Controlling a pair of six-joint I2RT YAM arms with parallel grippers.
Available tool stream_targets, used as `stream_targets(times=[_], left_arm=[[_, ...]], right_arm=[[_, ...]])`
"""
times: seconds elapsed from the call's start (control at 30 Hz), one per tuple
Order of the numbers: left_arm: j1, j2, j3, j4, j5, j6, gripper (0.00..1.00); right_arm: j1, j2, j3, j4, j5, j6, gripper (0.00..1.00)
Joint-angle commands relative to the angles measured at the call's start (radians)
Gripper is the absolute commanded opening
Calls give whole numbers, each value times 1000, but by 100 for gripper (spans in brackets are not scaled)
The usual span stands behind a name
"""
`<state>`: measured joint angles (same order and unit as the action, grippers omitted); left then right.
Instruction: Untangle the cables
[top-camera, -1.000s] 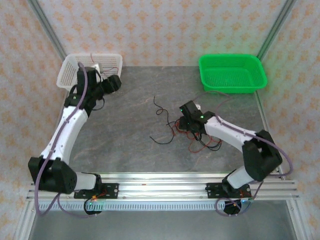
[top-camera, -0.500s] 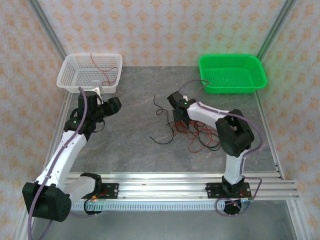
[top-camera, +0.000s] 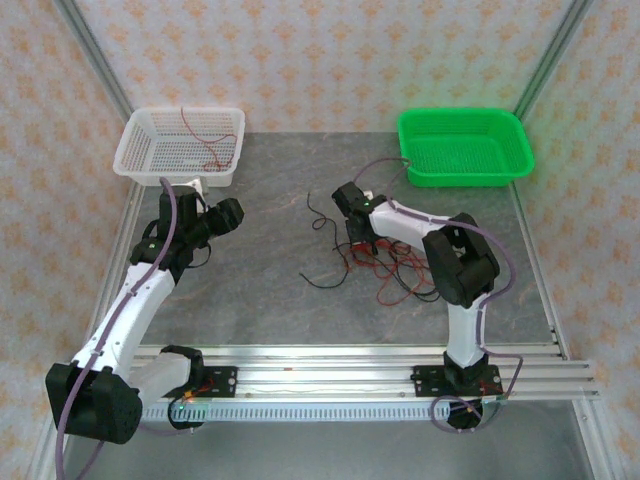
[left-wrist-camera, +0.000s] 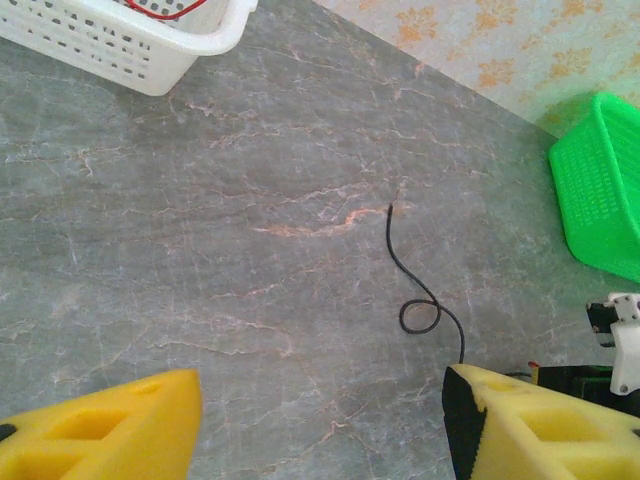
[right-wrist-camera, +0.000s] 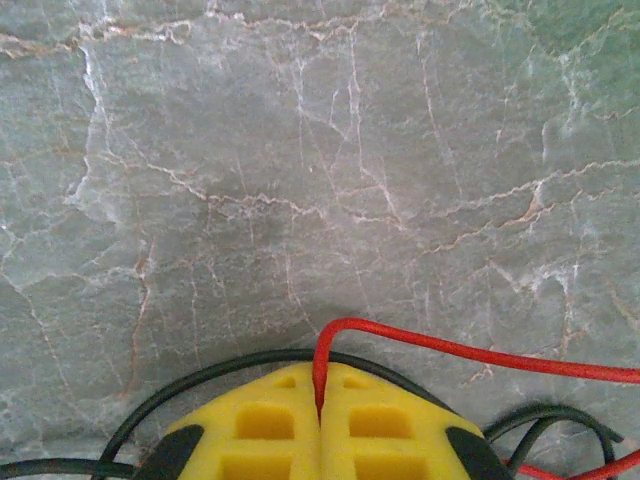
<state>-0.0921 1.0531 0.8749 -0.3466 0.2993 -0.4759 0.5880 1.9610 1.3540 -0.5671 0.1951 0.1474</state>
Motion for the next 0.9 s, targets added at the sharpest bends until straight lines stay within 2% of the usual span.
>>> stream_targets(times=[0.0,0.27,0.5,0.7,0.87], left_arm=[[-12,-13,-11,26,-15,-25,65],[-79,-12,-41,80,-3,-41,64],[-166,-6,-68,151,13,-53,62],[-240,1,-83,174,-14,-54,62],[-293,8,-106,198,-32,-67,62]], right_arm=[[-4,-83,50,-41,36,13,0],[-5,-315,85,-34,-22,89,0],[-12,-525,32,107,-143,207,0],[-14,-594,128,108,-178,226,0],[-14,-584,276,59,-167,197,0]])
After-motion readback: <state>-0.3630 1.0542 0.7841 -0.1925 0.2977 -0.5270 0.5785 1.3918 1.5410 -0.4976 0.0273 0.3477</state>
